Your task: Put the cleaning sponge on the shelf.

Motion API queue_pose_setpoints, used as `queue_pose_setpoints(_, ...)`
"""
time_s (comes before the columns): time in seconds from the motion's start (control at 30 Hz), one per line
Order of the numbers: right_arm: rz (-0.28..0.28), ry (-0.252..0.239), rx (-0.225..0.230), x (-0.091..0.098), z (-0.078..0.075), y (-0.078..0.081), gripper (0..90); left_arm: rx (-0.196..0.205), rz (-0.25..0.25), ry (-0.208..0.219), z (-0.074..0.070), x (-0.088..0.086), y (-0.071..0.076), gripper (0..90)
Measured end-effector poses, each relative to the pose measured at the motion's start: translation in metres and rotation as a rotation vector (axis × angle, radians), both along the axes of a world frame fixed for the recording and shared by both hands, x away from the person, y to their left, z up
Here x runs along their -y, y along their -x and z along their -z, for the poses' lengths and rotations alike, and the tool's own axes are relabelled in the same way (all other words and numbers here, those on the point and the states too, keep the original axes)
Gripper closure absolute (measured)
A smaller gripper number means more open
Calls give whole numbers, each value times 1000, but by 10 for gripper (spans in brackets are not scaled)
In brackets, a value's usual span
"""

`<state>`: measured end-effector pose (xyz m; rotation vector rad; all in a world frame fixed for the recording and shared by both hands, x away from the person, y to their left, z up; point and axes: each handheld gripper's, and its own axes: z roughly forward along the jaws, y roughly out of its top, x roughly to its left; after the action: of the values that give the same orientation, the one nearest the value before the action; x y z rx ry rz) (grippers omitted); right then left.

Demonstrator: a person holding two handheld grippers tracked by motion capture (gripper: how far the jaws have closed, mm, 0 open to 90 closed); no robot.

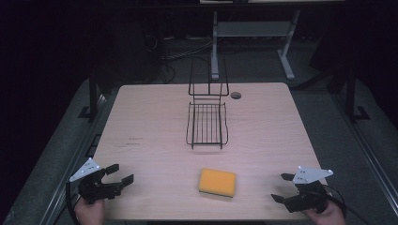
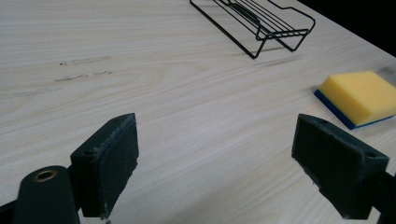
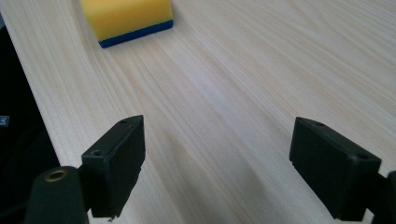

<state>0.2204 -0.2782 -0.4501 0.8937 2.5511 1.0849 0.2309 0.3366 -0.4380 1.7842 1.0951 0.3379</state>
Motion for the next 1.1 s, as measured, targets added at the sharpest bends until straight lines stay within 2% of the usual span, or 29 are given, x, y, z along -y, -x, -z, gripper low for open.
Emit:
queue_pose_setpoints(0.27, -18, -1, -2, -3, 2, -5, 179, 1, -10, -2, 0, -3, 2, 140)
queue_pose_setpoints(0.5, -48, 8, -4, -14, 0, -3, 179, 0, -13, 3, 0, -5, 3, 141)
queue_pose_setpoints(0.73, -87, 27, -3, -26, -2, -6, 173, 0, -19, 2, 1, -6, 3, 140)
queue_pose_setpoints(1.1, -124, 50, -24, -35, -4, -9, 164, -1, -23, -3, 1, -7, 3, 140)
